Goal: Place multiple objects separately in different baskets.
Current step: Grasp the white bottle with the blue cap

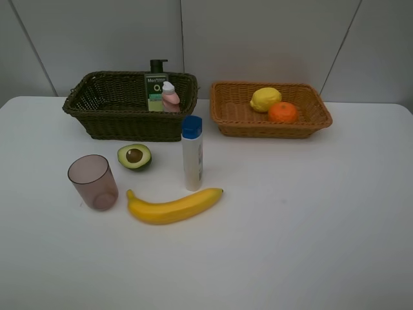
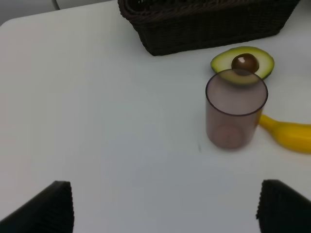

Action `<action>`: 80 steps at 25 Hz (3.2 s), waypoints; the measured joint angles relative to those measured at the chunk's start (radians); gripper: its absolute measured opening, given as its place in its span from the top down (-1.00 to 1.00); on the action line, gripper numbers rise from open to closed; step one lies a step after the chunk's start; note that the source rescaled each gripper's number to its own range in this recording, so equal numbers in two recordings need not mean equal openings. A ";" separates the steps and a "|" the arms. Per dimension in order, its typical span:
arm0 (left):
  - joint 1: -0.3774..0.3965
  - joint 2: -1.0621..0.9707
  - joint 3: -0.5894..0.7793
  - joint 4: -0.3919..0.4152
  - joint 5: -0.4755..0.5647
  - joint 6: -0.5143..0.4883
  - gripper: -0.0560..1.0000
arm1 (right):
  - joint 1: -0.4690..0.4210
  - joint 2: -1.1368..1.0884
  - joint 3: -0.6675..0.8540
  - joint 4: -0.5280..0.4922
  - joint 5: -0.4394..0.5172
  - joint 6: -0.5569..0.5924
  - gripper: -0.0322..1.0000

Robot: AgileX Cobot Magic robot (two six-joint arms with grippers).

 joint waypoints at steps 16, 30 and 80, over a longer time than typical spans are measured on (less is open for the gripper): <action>0.000 0.470 -0.260 -0.117 -0.067 0.204 -0.99 | 0.000 0.000 0.000 -0.001 0.000 0.000 -1.00; 0.000 0.923 -0.499 -0.293 -0.069 0.405 -0.99 | 0.000 0.000 0.000 -0.001 0.000 0.000 -1.00; -0.656 1.674 -0.931 0.027 -0.208 -0.379 -0.99 | 0.000 0.000 0.000 -0.001 0.000 0.000 -1.00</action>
